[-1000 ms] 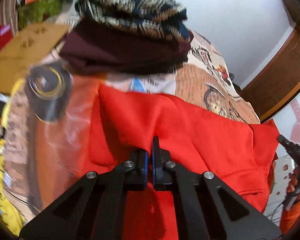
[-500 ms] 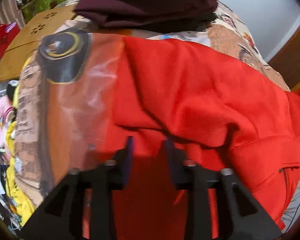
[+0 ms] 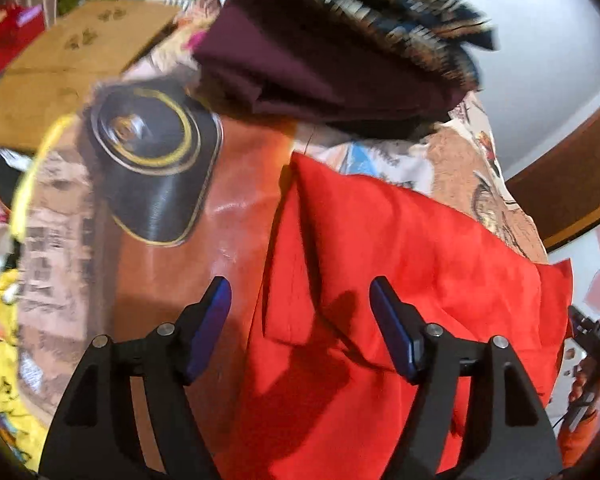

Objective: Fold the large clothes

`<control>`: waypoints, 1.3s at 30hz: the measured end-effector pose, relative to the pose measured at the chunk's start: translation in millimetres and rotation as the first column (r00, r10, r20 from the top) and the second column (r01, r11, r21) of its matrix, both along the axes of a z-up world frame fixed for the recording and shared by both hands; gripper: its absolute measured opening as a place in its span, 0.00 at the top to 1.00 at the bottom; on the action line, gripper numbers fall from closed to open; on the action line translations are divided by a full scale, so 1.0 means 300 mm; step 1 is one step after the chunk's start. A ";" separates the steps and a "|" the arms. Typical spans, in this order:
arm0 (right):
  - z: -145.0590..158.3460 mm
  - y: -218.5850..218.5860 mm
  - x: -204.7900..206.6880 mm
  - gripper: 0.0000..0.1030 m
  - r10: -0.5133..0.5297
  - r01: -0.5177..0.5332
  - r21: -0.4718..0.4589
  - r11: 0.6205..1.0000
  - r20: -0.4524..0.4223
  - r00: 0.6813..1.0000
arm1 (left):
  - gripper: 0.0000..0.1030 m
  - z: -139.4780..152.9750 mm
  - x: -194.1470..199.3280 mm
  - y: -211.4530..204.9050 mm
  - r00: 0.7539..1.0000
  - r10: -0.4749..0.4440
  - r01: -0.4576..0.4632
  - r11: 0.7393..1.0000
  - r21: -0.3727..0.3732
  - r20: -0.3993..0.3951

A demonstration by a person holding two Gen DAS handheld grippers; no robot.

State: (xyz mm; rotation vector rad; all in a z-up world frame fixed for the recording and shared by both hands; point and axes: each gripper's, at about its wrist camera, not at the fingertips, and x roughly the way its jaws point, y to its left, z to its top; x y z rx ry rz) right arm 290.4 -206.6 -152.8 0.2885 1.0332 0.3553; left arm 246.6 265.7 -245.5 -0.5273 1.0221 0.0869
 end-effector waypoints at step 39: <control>0.313 0.241 0.261 0.89 0.085 -0.085 -0.014 0.996 0.306 0.948 | 0.92 0.358 0.201 -0.084 0.973 -0.066 0.011 0.971 0.240 0.223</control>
